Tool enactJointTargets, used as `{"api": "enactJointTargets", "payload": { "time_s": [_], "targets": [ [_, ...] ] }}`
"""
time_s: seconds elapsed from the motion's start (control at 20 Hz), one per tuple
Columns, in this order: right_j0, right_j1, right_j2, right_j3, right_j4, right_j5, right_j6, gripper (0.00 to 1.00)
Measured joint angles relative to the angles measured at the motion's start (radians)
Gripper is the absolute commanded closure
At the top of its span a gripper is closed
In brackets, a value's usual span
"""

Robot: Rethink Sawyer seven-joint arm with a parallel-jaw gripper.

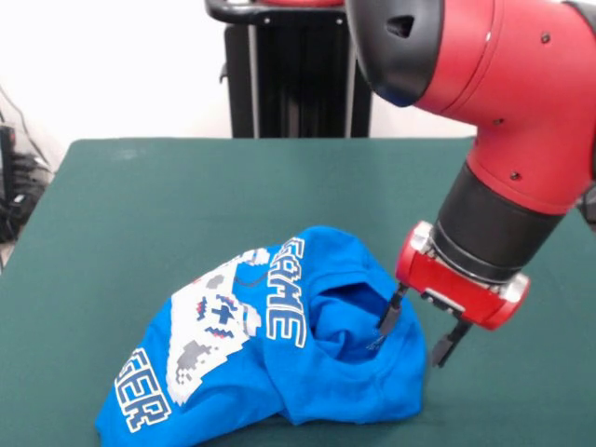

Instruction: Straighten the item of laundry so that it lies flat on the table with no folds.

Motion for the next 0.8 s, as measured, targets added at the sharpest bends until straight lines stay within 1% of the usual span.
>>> {"api": "enactJointTargets", "payload": {
  "time_s": [0.25, 0.4, 0.55, 0.8],
  "targets": [
    [0.002, 0.001, -0.008, 0.034, -0.026, -0.004, 0.000, 0.00],
    [-0.004, -0.002, -0.005, 0.064, -0.035, -0.028, 0.000, 0.00],
    [-0.018, -0.009, 0.010, 0.100, -0.036, -0.069, 0.000, 0.00],
    [-0.065, -0.031, 0.074, 0.161, -0.035, -0.143, 0.000, 0.00]
  ]
}}
